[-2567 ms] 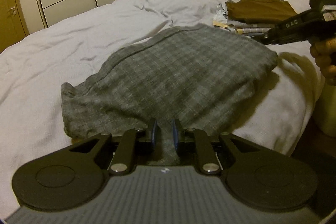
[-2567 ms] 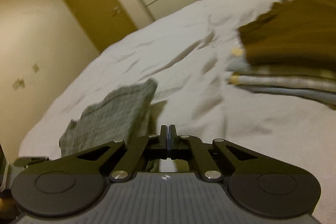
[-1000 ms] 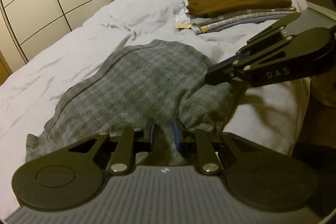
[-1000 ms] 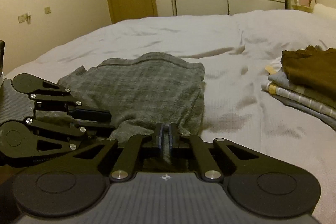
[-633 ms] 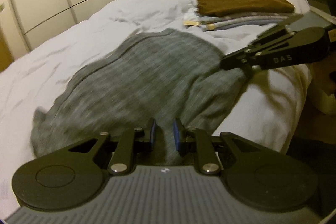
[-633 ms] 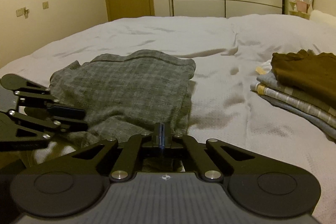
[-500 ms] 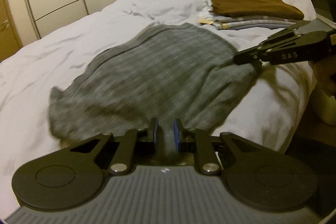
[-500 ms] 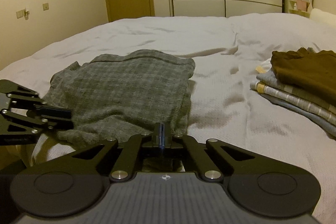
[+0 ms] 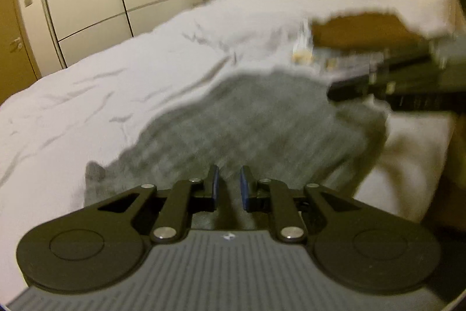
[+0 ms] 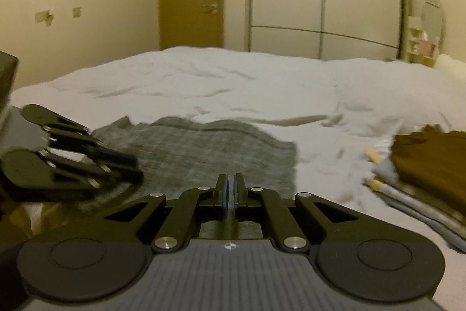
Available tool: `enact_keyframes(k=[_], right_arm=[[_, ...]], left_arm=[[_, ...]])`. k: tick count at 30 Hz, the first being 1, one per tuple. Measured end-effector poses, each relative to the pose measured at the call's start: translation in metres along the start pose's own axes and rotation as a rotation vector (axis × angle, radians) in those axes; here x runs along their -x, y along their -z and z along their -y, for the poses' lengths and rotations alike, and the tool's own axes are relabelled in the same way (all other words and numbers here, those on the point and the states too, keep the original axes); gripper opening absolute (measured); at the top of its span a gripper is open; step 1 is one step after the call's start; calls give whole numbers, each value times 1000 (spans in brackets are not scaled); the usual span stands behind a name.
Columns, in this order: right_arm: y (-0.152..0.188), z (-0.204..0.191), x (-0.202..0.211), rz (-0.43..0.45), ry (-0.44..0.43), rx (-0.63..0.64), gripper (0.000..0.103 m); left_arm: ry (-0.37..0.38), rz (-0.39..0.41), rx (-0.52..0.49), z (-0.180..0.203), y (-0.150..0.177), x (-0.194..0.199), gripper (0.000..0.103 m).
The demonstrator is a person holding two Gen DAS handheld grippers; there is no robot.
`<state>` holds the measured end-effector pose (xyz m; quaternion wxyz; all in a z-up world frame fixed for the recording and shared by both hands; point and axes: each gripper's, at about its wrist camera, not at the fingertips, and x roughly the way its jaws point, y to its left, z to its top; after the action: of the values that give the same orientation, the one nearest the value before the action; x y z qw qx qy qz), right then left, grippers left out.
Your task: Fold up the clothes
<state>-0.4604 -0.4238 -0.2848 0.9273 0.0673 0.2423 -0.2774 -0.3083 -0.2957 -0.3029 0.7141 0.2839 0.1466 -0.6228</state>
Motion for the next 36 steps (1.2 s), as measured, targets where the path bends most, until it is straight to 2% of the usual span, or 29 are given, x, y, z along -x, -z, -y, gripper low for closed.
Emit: enact_keyframes(k=[3, 4, 8, 10, 13, 16, 21, 25, 28, 30, 32, 36], right_arm=[[14, 8, -16, -51, 3, 6, 2], [17, 12, -16, -50, 2, 1, 0], [21, 22, -12, -49, 1, -9, 0], [22, 27, -12, -51, -6, -24, 0], [20, 28, -12, -58, 0, -35, 0], [9, 17, -5, -44, 29, -12, 1], [-9, 1, -13, -17, 10, 32, 4], [-23, 0, -39, -41, -2, 95, 5], [-27, 19, -63, -89, 28, 117, 5], [-30, 40, -73, -106, 67, 80, 5], [-29, 57, -80, -130, 93, 46, 5], [-29, 71, -72, -134, 111, 29, 13]], left_arm=[[-32, 4, 15, -11, 20, 3, 12], [-44, 6, 44, -18, 25, 7, 7], [-129, -19, 119, -44, 40, 20, 7], [-138, -25, 147, -57, 44, 25, 6], [-164, -12, 132, -60, 38, 32, 7], [-162, 55, 118, -54, 22, 43, 9], [-128, 48, 92, -51, 6, 15, 12], [-168, -16, 84, -66, 12, -11, 12], [-188, -32, 98, -79, 18, -17, 11], [-196, -36, 111, -88, 21, -19, 19], [-205, -40, 125, -96, 25, -20, 22], [-224, -44, 148, -112, 31, -22, 25]])
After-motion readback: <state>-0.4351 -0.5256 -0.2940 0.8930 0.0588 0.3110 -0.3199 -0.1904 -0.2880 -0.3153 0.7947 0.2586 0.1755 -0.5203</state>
